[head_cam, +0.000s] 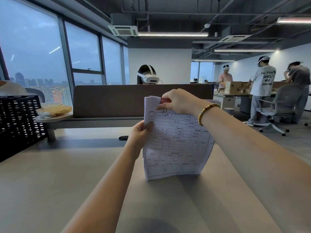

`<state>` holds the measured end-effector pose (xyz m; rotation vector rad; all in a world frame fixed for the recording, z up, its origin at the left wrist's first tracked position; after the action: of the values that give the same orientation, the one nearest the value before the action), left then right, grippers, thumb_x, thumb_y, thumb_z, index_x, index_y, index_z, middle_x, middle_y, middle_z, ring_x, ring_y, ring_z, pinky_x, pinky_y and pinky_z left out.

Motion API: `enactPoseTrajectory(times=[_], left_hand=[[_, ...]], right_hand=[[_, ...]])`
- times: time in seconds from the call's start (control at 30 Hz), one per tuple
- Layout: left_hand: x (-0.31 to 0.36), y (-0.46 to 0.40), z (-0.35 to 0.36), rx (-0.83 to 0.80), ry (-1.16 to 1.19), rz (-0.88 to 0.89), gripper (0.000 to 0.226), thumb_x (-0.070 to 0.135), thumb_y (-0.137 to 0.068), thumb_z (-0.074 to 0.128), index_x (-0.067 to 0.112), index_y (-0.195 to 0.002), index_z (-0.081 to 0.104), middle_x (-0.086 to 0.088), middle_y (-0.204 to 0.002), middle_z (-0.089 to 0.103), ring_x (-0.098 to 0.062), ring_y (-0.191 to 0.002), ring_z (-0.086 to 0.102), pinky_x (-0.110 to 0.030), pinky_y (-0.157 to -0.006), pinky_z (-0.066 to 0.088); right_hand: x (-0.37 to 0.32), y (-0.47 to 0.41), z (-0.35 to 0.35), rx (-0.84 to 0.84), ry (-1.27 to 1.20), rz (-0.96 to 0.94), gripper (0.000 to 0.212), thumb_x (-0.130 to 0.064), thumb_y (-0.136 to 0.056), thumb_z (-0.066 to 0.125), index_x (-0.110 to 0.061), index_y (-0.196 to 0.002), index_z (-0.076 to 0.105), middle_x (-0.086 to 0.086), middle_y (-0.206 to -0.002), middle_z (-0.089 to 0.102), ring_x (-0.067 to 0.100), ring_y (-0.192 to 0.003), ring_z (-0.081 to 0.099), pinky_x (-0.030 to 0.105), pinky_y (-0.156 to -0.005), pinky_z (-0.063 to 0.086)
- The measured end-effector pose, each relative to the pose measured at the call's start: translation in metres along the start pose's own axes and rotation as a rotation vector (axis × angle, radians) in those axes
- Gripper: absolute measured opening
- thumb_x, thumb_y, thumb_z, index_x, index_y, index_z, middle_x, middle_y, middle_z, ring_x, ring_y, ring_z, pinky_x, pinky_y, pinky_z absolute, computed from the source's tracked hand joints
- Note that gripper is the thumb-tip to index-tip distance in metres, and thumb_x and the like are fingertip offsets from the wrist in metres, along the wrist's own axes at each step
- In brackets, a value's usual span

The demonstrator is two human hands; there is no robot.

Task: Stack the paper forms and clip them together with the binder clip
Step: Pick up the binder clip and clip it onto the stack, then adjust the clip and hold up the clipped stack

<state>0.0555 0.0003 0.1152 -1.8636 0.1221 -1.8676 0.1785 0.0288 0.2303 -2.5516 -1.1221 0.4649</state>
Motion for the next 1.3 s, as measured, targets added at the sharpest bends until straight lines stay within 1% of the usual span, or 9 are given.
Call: enactPoseTrajectory(times=[0.13,0.33,0.43,0.57,0.63,0.73,0.87,1.03,1.3], left_hand=[[-0.003,-0.002,0.002,-0.007,-0.014,-0.008,0.014,0.02,-0.094,0.048,0.013,-0.095,0.061,0.003,-0.077,0.062,0.004,-0.053,0.063,-0.01,-0.047,0.052],[-0.021,0.002,-0.003,-0.042,-0.009,-0.107,0.02,0.026,-0.09,0.054,0.012,-0.103,0.062,-0.001,-0.09,0.065,-0.02,-0.084,0.062,-0.033,-0.078,0.056],[-0.038,0.007,-0.011,0.086,-0.065,-0.115,0.021,0.025,-0.091,0.054,0.011,-0.104,0.062,-0.005,-0.092,0.062,-0.022,-0.088,0.056,-0.033,-0.076,0.051],[-0.033,0.002,-0.017,0.14,0.048,-0.079,0.023,0.023,-0.093,0.05,0.008,-0.107,0.059,-0.003,-0.088,0.06,-0.019,-0.083,0.055,-0.029,-0.072,0.05],[-0.026,-0.002,-0.018,0.122,0.061,-0.039,0.019,0.023,-0.093,0.049,0.009,-0.102,0.06,-0.001,-0.085,0.062,-0.018,-0.08,0.058,-0.028,-0.07,0.053],[-0.02,-0.003,-0.023,0.146,0.051,0.023,0.016,0.022,-0.093,0.049,0.014,-0.088,0.063,0.0,-0.081,0.063,-0.013,-0.072,0.059,-0.017,-0.059,0.056],[-0.035,0.002,-0.034,0.211,0.017,-0.018,0.015,0.022,-0.091,0.053,0.01,-0.095,0.061,-0.005,-0.089,0.062,-0.017,-0.077,0.059,-0.019,-0.062,0.053],[-0.096,0.025,-0.04,0.161,-0.186,-0.251,0.023,0.017,-0.093,0.05,-0.003,-0.103,0.058,-0.013,-0.101,0.057,-0.023,-0.095,0.053,-0.036,-0.079,0.047],[-0.09,0.038,-0.08,0.366,-0.378,-0.14,0.013,0.009,-0.098,0.037,0.005,-0.091,0.047,-0.011,-0.091,0.051,-0.019,-0.088,0.046,-0.029,-0.059,0.036]], right_hand=[[0.003,0.0,0.001,0.103,0.079,-0.041,0.024,-0.035,-0.089,0.059,-0.015,-0.078,0.055,-0.001,-0.066,0.056,0.013,-0.06,0.049,0.019,-0.053,0.031],[0.009,0.005,0.002,0.291,0.22,-0.062,0.042,-0.045,-0.084,0.06,-0.006,-0.101,0.061,0.01,-0.091,0.069,0.023,-0.084,0.063,0.033,-0.08,0.048],[0.035,0.019,0.005,0.528,0.33,0.003,0.062,-0.052,-0.078,0.061,-0.007,-0.12,0.054,0.011,-0.114,0.065,0.027,-0.112,0.058,0.044,-0.109,0.029],[0.074,0.056,0.03,0.806,0.107,0.278,0.097,-0.055,-0.075,0.061,0.001,-0.144,0.023,0.021,-0.148,0.034,0.033,-0.139,0.03,0.05,-0.116,0.018],[0.09,0.066,0.055,0.709,-0.379,0.381,0.102,-0.059,-0.073,0.059,-0.005,-0.147,0.015,0.016,-0.147,0.037,0.03,-0.137,0.036,0.049,-0.11,0.033],[0.095,0.076,0.093,0.465,-1.052,0.486,0.052,-0.036,-0.084,0.063,-0.011,-0.127,0.048,0.0,-0.107,0.061,0.025,-0.117,0.056,0.023,-0.073,0.049],[0.094,0.083,0.113,0.497,-1.089,0.459,0.01,-0.034,-0.091,0.054,-0.025,-0.09,0.058,-0.005,-0.089,0.063,0.018,-0.094,0.06,0.025,-0.073,0.047],[0.087,0.096,0.149,0.377,-1.066,0.486,0.031,-0.037,-0.092,0.052,-0.017,-0.116,0.052,-0.001,-0.1,0.061,0.006,-0.086,0.057,0.018,-0.066,0.046],[0.062,0.088,0.207,0.217,-0.804,0.6,0.024,-0.031,-0.1,0.034,-0.015,-0.111,0.048,0.004,-0.106,0.058,0.023,-0.103,0.06,0.023,-0.068,0.052]])
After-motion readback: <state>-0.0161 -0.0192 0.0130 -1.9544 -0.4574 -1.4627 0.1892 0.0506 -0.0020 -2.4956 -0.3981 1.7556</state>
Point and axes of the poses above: each hand's wrist, its own y-axis away from the middle knuckle, its own z-axis out of the palm, x = y × z, the point moved 5 cm from there along -y, towards the middle knuckle
